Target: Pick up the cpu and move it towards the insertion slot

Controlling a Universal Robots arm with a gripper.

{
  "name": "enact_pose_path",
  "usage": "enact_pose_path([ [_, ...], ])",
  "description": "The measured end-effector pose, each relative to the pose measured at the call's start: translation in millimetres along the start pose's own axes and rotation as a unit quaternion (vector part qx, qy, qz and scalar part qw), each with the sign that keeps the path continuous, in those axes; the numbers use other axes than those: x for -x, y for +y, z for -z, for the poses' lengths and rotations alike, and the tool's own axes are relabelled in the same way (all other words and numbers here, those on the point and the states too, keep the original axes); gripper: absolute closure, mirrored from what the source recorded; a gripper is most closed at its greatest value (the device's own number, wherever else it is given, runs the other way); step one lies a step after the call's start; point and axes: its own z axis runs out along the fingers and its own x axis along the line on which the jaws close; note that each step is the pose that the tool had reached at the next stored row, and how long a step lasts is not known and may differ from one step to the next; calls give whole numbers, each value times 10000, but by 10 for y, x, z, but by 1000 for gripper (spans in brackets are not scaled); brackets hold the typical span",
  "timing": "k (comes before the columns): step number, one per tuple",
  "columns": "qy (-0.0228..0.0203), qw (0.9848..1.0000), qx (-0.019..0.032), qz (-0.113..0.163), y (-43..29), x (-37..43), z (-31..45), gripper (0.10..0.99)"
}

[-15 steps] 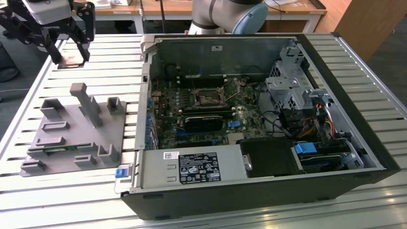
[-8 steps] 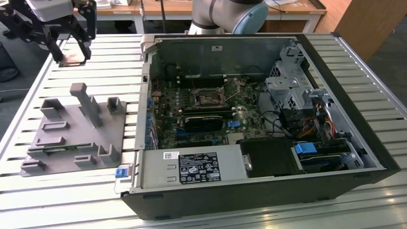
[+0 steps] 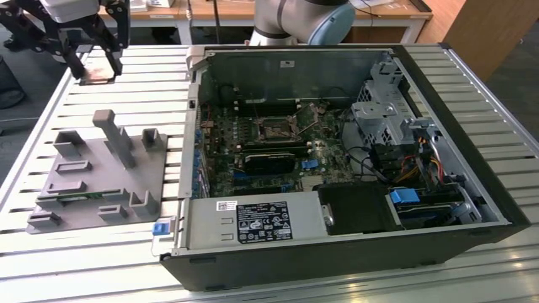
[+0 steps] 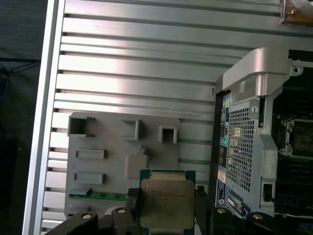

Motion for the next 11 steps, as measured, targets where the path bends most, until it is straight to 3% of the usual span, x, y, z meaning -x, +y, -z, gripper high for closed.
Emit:
enact_pose_path([
  [11, 0, 10000, 0, 0, -5, 101, 16, 549],
])
